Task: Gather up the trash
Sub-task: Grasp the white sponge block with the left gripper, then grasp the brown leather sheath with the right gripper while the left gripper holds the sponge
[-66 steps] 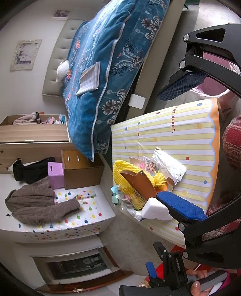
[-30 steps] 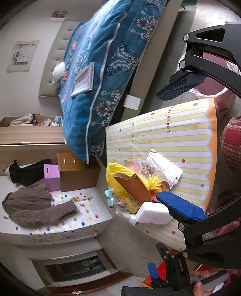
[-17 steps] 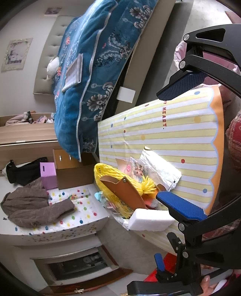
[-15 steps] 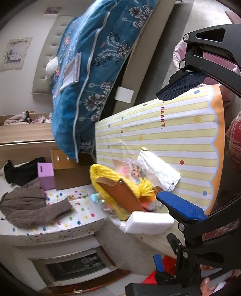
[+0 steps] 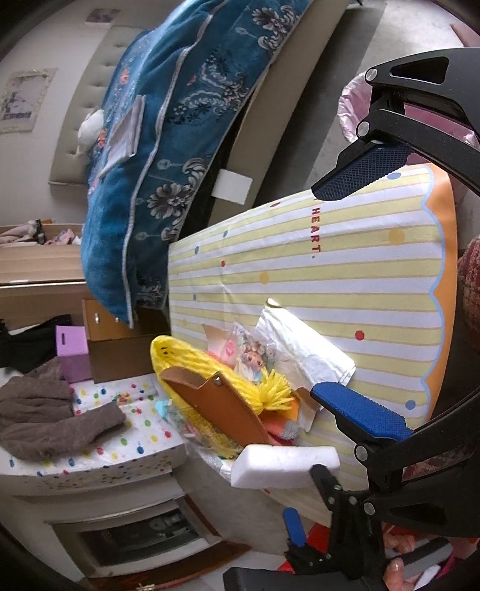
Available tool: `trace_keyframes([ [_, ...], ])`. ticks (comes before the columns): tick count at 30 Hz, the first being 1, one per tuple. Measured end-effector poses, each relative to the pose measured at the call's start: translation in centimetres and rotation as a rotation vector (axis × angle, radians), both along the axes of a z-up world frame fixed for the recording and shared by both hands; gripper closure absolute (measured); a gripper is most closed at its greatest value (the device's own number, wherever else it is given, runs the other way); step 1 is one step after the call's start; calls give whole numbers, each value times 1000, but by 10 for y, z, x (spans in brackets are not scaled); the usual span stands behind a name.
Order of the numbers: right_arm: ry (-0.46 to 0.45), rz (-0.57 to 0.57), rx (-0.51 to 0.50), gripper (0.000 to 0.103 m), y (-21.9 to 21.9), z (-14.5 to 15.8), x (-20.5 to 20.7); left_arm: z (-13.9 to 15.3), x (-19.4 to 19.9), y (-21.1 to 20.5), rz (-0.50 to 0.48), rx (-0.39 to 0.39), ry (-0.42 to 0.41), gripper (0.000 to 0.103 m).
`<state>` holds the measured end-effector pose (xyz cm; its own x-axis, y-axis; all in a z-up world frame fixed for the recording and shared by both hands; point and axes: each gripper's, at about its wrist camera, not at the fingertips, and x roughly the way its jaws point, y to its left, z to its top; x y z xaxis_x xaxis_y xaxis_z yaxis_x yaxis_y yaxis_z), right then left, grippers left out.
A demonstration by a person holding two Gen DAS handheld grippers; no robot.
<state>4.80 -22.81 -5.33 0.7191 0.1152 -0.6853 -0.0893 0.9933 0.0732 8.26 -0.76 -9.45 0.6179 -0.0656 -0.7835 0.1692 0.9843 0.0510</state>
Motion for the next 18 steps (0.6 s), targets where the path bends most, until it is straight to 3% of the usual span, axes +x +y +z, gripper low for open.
trace_keyframes([
  [3,-16,12,-12,6,0,0,0,-4,7,2,-24,-30,14,8],
  [7,-14,57,-22,11,4,1,-1,-4,11,1,-65,-55,23,37],
  [9,-22,82,-30,18,8,4,-3,0,7,3,-72,-69,16,38],
  [10,-21,81,-38,34,10,4,-3,3,4,4,-67,-68,5,39],
  [14,-20,87,-32,44,18,11,-3,28,-14,11,-40,-53,-76,40],
  [18,-42,113,-4,44,32,23,-2,50,-27,28,8,-50,-140,39],
])
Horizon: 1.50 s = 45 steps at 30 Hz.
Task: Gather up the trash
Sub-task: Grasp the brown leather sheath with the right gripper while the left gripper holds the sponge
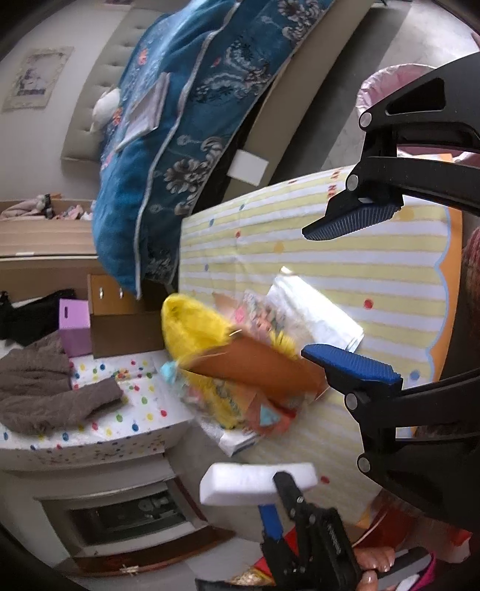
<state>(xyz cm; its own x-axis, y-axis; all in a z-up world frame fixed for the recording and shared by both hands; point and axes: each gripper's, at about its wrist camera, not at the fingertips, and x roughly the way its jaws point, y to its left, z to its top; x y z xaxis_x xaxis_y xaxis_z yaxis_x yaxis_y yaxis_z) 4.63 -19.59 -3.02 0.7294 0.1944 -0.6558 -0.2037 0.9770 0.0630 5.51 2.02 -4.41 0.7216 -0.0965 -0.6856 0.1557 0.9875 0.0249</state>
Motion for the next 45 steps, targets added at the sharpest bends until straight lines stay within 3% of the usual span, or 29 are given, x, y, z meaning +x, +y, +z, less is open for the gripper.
trace_keyframes([
  [7,60,29,16,34,25,-11,14,-7,-5,13,15,-29,26,39],
  [12,130,8,2,34,33,-34,23,-22,-7,22,14,-53,70,39],
  [22,201,-67,-8,33,14,-63,20,-31,-8,17,-4,-60,83,38],
  [26,202,-54,-24,17,30,-67,22,-31,-9,16,-4,-57,84,38],
  [33,244,-39,-103,16,58,-85,29,-34,-12,18,12,-49,99,38],
  [39,269,-99,-162,16,27,-83,14,-34,-15,14,-6,-49,105,38],
  [45,297,-159,-91,17,-14,-83,7,-35,-16,1,-40,-54,108,37],
])
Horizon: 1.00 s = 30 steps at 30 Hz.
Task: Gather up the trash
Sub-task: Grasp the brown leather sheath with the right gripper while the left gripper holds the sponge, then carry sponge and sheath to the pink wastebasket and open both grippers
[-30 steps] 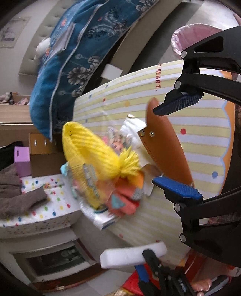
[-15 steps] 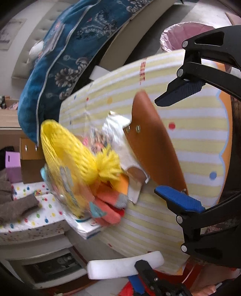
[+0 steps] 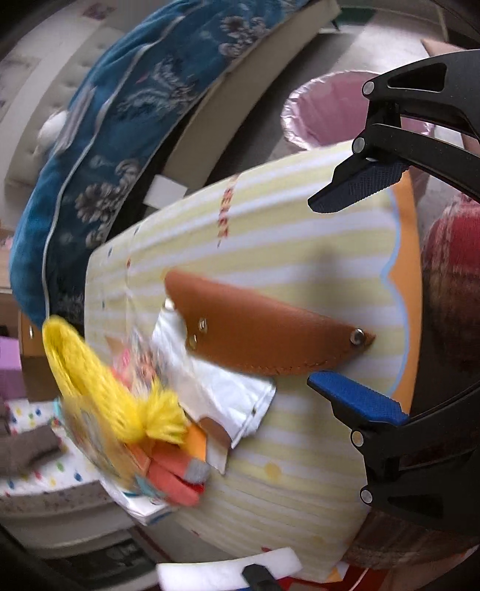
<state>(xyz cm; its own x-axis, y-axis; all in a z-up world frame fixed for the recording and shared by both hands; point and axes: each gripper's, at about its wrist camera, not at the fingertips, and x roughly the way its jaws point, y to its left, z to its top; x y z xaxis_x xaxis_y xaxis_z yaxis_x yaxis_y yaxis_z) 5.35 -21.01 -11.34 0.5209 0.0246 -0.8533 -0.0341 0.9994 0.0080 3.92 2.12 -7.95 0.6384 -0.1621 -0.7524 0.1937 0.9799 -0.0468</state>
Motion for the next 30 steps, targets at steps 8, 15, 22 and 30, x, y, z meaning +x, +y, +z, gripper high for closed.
trace_keyframes([
  [8,-38,86,-3,35,21,-3,15,3,-6,-5,-7,14,-2,37],
  [15,-32,94,8,56,19,-4,22,7,-11,-4,6,31,1,37],
  [22,-110,43,102,56,-22,24,-11,14,-16,-34,-72,26,-23,37],
  [30,-213,-74,172,56,-104,52,-60,18,-18,-141,-303,-5,-70,37],
])
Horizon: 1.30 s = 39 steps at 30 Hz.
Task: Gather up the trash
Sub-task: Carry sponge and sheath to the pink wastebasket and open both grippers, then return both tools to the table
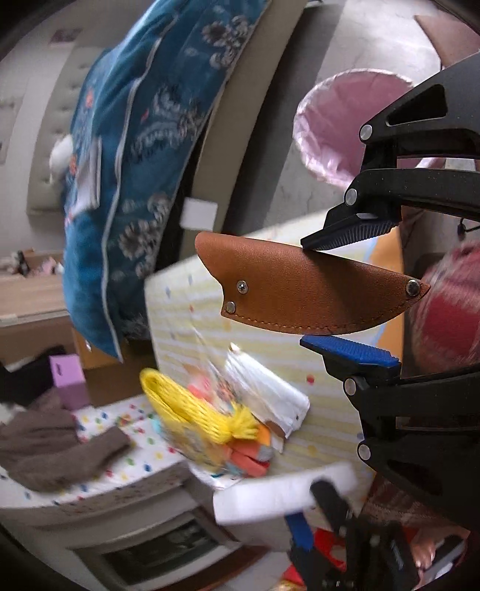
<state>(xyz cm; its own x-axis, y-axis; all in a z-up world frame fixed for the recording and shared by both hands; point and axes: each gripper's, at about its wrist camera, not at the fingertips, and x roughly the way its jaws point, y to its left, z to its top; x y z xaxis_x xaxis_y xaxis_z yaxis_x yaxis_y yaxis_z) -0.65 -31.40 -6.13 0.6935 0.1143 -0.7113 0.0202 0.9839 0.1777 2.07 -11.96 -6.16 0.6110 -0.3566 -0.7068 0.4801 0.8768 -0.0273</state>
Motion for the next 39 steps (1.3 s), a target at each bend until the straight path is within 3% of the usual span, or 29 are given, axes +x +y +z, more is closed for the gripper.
trace_keyframes([
  [12,18,-262,-31,55,-127,-11,-58,-13,-3,-167,-290,-18,-15,37],
  [20,25,-331,-9,55,-171,-27,-56,-16,13,-229,-374,-62,22,36],
  [21,25,-336,-10,55,-175,-31,-53,-16,17,-233,-380,-71,27,31],
  [22,29,-339,-12,53,-177,-33,-51,-15,19,-235,-382,-77,32,20],
  [23,49,-351,-17,42,-180,-39,-48,-13,21,-235,-376,-81,34,16],
  [25,55,-367,-9,32,-182,-42,-48,-10,22,-230,-359,-86,19,12],
  [32,32,-403,31,32,-178,-33,-70,-7,22,-181,-260,-70,7,12],
  [39,-23,-348,39,32,-145,-5,-70,-2,15,-113,-128,-44,6,12],
])
